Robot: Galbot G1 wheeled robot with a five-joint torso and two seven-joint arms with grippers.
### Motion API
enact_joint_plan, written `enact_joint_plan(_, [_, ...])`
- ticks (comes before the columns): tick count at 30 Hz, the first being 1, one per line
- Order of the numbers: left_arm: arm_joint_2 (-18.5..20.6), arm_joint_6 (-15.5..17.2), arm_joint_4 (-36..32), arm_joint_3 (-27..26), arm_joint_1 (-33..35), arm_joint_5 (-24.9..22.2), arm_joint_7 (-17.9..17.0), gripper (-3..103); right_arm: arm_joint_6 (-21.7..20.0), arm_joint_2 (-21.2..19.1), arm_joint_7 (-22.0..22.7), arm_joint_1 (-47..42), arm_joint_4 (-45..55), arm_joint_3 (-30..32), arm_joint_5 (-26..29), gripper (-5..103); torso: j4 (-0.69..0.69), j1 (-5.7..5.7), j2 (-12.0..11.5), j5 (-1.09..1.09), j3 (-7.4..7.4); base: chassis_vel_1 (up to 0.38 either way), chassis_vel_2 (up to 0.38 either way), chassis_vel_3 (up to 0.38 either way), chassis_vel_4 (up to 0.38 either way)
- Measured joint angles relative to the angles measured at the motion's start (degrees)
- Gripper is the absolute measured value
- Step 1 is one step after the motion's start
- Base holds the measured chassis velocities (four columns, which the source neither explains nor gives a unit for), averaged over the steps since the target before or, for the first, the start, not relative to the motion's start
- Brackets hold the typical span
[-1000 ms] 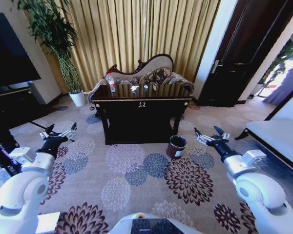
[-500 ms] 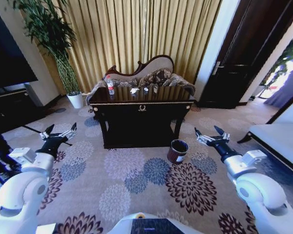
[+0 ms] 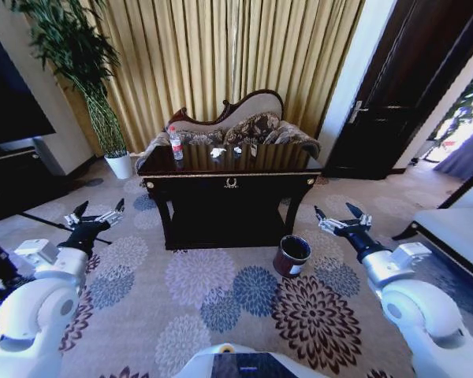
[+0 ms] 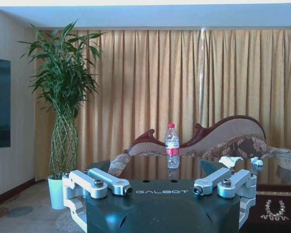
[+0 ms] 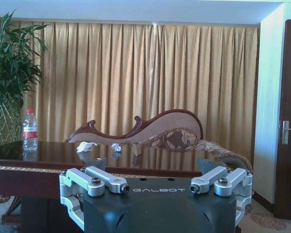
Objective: Move to the front of the table and place the trash on the table into the trash bin.
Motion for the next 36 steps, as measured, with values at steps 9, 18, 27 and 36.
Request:
enact_joint_plan(9, [-0.28,-0.04,-0.16,0.00,0.15,0.00,0.20,100,0.04,-0.06,-0.06,0.04,-0.15,0.09,-0.01,100,-0.02,0.01,-0.01,-0.01,0.00,-0.172,0.170,0.165,-0.184])
enact_joint_plan(18, [-0.42,-0.06,-0.22,0.01,0.24,0.02,0.49,100,0.07,-0.15,-0.13,0.10,-0.30,0.11,-0.03,100,0.00,0.00,0.00,0.00,0.00,-0.151,0.152,0.151,-0.144])
enact_joint_plan(27, [-0.55,-0.13,-0.29,0.01,0.32,0.02,0.85,100,0.08,-0.16,-0.22,0.11,-0.33,0.12,-0.06,100,-0.02,0.00,0.00,-0.01,0.00,-0.186,0.170,0.177,-0.178])
enact_joint_plan(36, [-0.66,-0.19,-0.52,-0.02,0.49,0.05,1.06,100,0.10,-0.17,-0.28,0.04,-0.27,0.12,-0.10,100,-0.01,0.00,0.00,0.01,0.00,-0.167,0.187,0.184,-0.185])
